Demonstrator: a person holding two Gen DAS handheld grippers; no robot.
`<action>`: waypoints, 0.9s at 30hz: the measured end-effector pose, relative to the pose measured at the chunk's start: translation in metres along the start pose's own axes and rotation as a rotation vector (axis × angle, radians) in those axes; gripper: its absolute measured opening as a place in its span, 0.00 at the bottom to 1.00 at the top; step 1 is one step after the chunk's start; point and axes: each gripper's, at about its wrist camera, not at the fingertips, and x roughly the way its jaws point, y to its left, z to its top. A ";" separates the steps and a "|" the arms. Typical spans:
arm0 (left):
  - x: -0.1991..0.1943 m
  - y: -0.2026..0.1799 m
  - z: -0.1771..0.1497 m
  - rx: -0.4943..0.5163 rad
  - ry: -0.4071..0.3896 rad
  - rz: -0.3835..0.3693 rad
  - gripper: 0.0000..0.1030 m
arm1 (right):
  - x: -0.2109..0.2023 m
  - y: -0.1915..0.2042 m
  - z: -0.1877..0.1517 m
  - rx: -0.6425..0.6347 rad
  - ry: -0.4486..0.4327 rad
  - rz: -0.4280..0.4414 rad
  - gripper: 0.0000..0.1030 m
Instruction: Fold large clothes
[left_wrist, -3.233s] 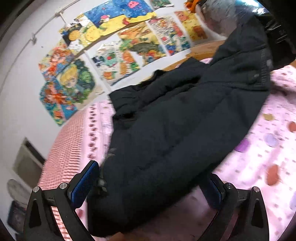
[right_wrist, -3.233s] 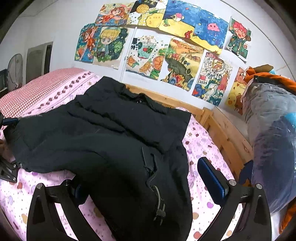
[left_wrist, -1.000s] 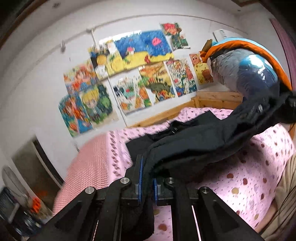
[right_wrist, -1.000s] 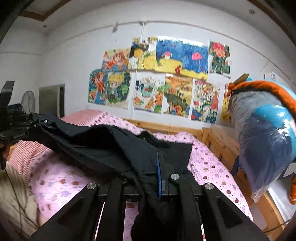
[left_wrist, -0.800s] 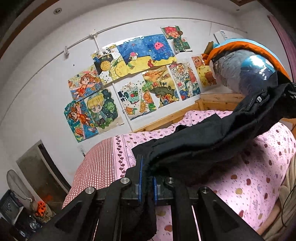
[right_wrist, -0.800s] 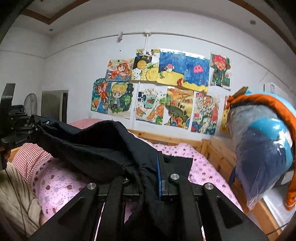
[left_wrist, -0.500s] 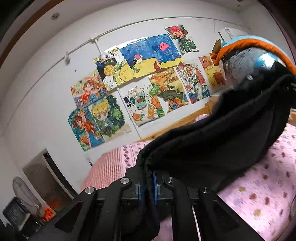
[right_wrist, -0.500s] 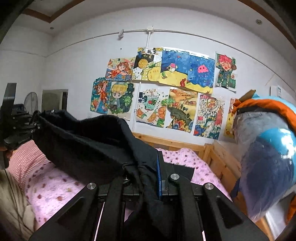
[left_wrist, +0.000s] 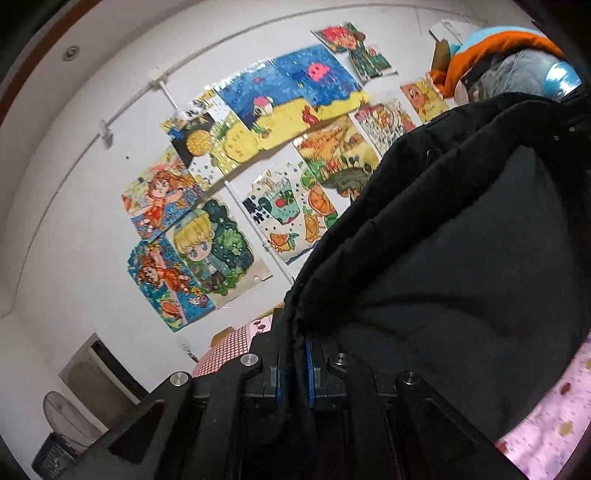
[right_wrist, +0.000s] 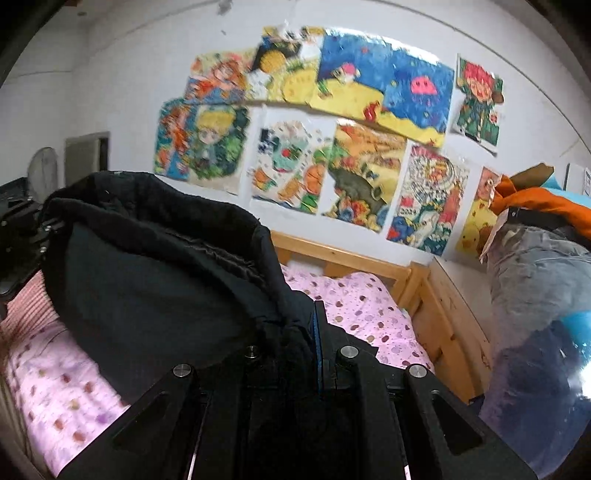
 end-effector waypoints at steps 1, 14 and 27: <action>0.013 0.000 0.002 0.005 0.012 -0.005 0.09 | 0.012 0.000 0.003 0.012 0.012 -0.012 0.09; 0.134 -0.025 0.005 0.111 0.119 -0.038 0.09 | 0.127 -0.002 0.010 0.079 0.013 -0.053 0.09; 0.214 -0.050 0.000 0.197 0.269 -0.126 0.09 | 0.245 -0.012 -0.018 0.197 0.202 -0.009 0.09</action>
